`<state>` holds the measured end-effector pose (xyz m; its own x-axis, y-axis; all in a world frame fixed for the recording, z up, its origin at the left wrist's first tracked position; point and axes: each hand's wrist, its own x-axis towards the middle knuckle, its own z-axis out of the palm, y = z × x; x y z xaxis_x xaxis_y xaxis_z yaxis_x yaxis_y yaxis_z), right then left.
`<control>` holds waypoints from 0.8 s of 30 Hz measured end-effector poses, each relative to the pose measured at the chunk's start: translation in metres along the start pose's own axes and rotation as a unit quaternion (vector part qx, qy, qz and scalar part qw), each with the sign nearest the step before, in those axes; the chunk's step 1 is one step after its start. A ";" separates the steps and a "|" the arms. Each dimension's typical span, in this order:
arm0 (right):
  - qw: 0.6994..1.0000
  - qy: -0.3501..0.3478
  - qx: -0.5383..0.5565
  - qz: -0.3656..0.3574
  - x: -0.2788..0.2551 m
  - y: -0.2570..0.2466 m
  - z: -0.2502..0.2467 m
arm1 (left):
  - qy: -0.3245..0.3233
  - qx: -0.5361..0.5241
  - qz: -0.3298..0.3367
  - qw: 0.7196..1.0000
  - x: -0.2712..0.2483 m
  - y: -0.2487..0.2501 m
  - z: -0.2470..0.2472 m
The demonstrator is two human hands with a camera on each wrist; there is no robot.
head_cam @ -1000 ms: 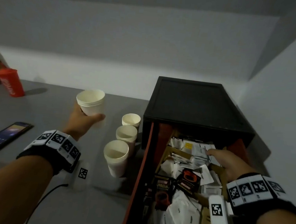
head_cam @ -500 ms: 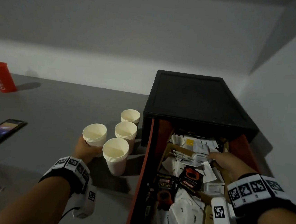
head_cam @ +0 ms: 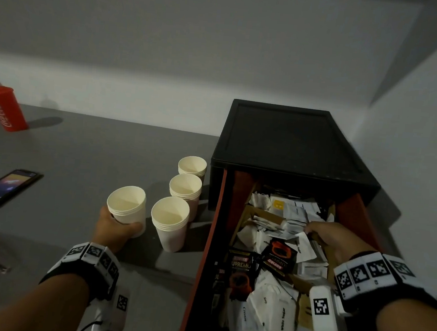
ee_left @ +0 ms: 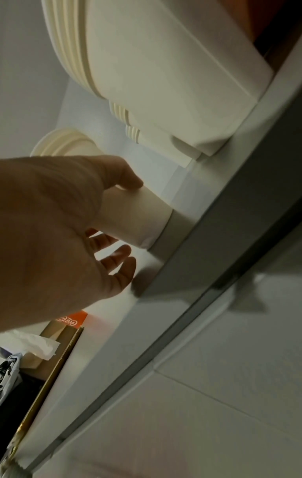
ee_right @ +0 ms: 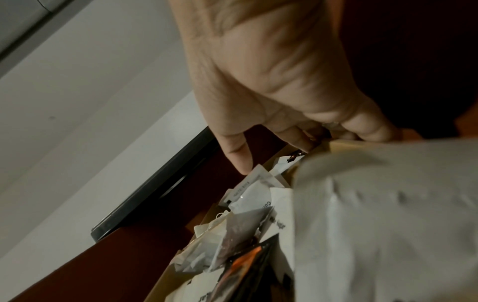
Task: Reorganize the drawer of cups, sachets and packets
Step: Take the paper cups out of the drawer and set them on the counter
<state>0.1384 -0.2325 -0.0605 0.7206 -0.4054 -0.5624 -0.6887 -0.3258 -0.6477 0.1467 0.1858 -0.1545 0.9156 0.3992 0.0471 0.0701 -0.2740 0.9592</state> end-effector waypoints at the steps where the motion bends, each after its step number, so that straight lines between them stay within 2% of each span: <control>1: 1.000 0.001 -0.002 -0.004 -0.001 0.000 0.000 | -0.006 0.001 -0.002 1.000 -0.002 0.000 -0.001; 5: 1.000 0.010 -0.007 -0.013 -0.004 -0.001 -0.001 | -0.002 0.015 -0.001 1.000 -0.006 -0.002 -0.005; 12: 0.999 0.007 -0.006 -0.031 -0.004 -0.003 0.002 | 0.009 0.036 -0.063 0.997 0.002 -0.006 -0.001; 19: 0.999 0.010 0.001 -0.032 0.001 -0.002 0.004 | -0.032 0.074 -0.062 0.995 0.017 0.010 0.015; 24: 1.000 -0.002 0.000 -0.022 0.004 -0.002 0.003 | -0.038 0.124 -0.073 0.989 0.034 0.020 0.030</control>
<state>0.1433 -0.2312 -0.0628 0.7508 -0.3877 -0.5348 -0.6561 -0.3443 -0.6716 0.1906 0.1678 -0.1418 0.9145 0.3872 -0.1175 0.2911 -0.4279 0.8557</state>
